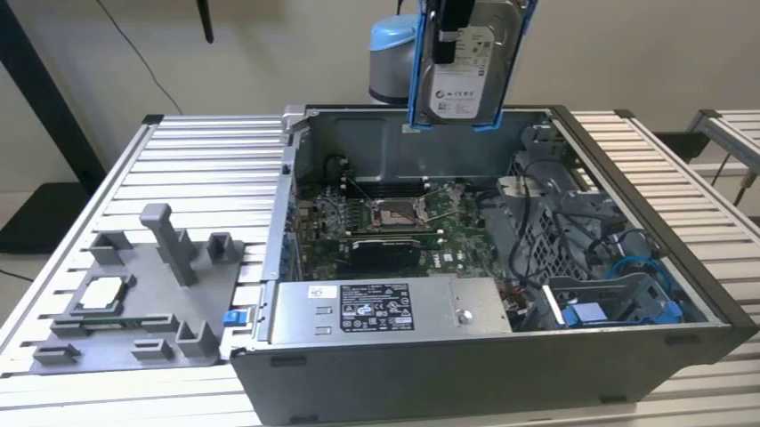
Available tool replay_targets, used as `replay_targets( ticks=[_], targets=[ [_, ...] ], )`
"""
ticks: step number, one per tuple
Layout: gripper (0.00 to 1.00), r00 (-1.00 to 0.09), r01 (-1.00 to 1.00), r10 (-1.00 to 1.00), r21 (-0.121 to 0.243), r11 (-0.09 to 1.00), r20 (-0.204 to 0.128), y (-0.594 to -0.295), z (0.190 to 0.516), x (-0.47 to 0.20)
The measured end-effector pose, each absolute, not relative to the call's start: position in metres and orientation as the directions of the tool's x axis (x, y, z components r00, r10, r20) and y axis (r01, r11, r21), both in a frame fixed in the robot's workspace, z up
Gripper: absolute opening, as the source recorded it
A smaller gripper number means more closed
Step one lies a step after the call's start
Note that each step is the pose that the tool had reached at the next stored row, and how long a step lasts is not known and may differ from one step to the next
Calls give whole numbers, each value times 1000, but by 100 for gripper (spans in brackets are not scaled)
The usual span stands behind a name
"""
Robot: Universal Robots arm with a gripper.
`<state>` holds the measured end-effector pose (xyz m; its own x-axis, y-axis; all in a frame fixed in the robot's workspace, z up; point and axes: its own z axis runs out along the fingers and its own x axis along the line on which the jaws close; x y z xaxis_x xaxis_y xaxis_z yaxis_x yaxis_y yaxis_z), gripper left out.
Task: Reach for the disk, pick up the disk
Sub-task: 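Pick up the disk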
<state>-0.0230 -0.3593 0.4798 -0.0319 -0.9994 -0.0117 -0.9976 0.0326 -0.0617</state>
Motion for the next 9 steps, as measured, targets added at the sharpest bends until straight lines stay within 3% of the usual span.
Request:
replay_targets(
  ticks=[9],
  targets=[
    [0, -32, -998, -999, -62, 33, -12, -374, 480, -23]
  ],
)
